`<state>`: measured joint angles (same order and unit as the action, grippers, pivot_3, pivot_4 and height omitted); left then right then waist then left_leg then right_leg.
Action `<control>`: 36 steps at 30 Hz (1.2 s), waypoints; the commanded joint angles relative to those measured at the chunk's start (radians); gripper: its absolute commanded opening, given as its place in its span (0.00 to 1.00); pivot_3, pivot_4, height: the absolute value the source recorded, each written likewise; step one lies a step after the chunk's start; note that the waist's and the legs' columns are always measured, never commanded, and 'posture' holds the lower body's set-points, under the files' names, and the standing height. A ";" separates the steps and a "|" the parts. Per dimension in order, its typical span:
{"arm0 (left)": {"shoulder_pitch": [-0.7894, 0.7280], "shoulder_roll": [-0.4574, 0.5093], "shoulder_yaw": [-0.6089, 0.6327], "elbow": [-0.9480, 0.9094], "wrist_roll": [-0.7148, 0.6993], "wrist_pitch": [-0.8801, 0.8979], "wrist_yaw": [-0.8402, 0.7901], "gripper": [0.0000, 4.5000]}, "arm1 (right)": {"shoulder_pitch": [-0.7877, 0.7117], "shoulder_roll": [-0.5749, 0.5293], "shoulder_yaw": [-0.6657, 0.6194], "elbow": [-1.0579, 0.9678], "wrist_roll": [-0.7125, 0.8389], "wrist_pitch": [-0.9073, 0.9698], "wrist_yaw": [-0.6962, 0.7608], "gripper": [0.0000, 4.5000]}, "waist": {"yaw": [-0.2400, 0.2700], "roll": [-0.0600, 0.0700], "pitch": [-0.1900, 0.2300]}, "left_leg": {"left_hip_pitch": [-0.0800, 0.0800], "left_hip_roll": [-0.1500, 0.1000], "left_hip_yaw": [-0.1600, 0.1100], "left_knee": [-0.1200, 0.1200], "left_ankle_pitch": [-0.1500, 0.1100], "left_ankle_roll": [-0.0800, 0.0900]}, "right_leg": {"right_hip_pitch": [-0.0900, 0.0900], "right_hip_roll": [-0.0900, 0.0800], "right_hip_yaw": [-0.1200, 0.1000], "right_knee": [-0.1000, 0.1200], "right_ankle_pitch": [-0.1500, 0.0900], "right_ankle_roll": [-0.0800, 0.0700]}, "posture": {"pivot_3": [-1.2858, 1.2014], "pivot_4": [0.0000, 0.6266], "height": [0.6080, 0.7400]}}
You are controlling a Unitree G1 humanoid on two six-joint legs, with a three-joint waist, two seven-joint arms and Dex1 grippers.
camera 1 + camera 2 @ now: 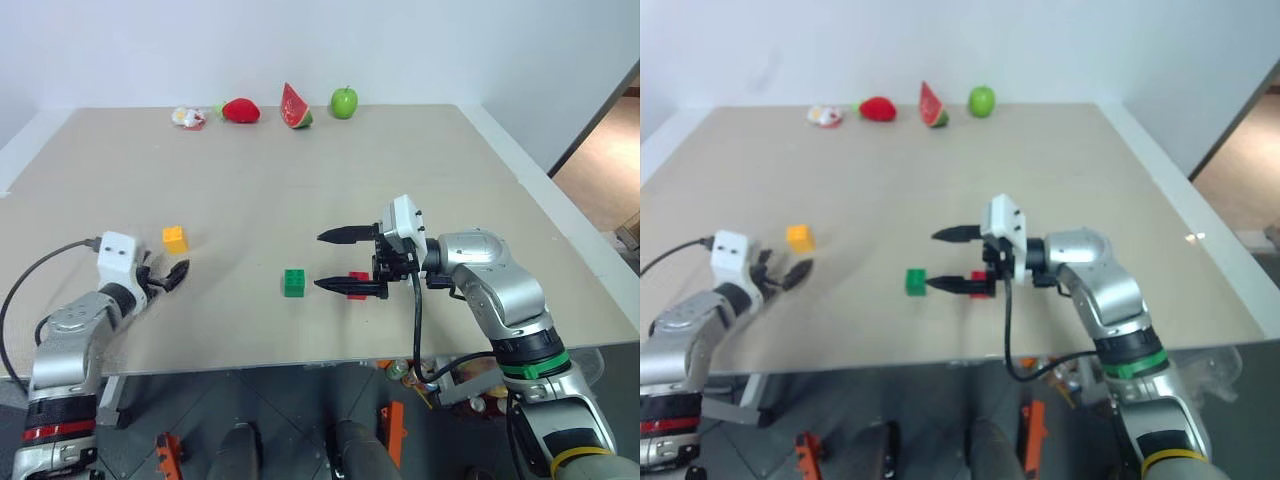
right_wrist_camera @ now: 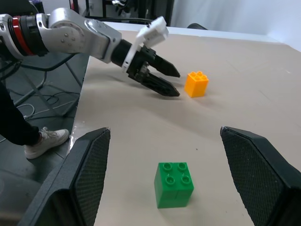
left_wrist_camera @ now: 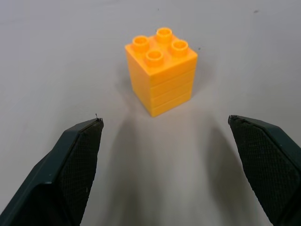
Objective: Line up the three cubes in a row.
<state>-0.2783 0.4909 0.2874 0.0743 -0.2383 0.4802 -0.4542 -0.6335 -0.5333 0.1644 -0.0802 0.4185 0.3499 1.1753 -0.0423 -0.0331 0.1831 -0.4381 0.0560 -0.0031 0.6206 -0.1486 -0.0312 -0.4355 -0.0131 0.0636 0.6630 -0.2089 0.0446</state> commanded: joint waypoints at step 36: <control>-0.220 -0.094 -0.075 0.144 0.033 -0.035 0.183 0.30 | -0.010 -0.018 -0.033 -0.005 0.003 -0.015 -0.011 0.86 | -0.001 0.000 0.000 | 0.000 -0.001 -0.001 -0.001 0.002 -0.003 | 0.000 0.001 0.002 0.000 0.001 0.002 | 0.52 0.24 1.00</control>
<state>-0.4829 0.3772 0.2126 0.2371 -0.1970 0.4790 -0.2377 -0.6287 -0.5446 0.1625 -0.0754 0.4182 0.3497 1.1698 -0.0436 -0.0333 0.1831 -0.4380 0.0549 -0.0039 0.6195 -0.1469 -0.0340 -0.4356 -0.0118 0.0658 0.6631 -0.2079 0.0464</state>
